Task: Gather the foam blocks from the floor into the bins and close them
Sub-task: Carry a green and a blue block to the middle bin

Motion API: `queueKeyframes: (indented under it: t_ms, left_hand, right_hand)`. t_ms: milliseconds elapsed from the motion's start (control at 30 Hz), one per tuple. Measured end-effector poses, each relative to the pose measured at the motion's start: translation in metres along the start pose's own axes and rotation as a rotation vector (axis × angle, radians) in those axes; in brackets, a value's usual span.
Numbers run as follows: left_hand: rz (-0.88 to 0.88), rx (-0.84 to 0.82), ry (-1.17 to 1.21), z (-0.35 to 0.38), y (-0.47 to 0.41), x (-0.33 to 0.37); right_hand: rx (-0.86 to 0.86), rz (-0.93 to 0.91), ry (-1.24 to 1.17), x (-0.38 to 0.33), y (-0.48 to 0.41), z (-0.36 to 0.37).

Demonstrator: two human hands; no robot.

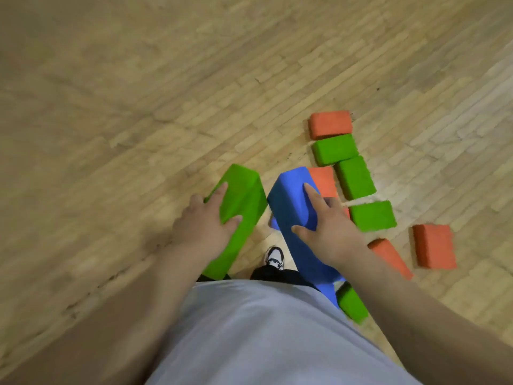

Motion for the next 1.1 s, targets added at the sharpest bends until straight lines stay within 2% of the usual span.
queueKeyframes:
  t_ms: [133, 333, 500, 567, 700, 933, 1100]
  left_hand:
    - [-0.232, 0.126, 0.107, -0.011, 0.057, -0.085]
    - [-0.597, 0.344, 0.414, -0.008, 0.193, -0.225]
    - [-0.84, 0.555, 0.612, 0.016, 0.343, -0.34]
    - [-0.911, 0.604, 0.664, 0.024, 0.4, -0.385]
    - [-1.037, 0.756, 0.722, 0.023, 0.503, -0.466]
    - [-1.212, 1.046, 0.848, 0.009, 0.631, -0.544]
    - [-1.31, 1.175, 0.938, 0.011, 0.675, -0.575]
  right_hand:
    - [-0.084, -0.252, 0.158, -0.073, -0.01, 0.023]
    - [-0.195, -0.663, 0.408, -0.233, 0.027, 0.085]
    - [-0.251, -0.98, 0.553, -0.37, 0.121, 0.18]
    - [-0.26, -1.053, 0.594, -0.417, 0.17, 0.218]
    - [-0.282, -1.264, 0.574, -0.502, 0.272, 0.286]
    - [-0.295, -1.51, 0.545, -0.618, 0.392, 0.341]
    - [-0.32, -1.652, 0.52, -0.684, 0.443, 0.375]
Point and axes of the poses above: each hand's wrist, its own y-axis away from the middle knuckle, its own z-axis out of the palm, x = y × z, the point moved 7 cm from there along -y, towards the middle knuckle, and after that the axes turned 13 degrees about y, right-handed, at the moved point
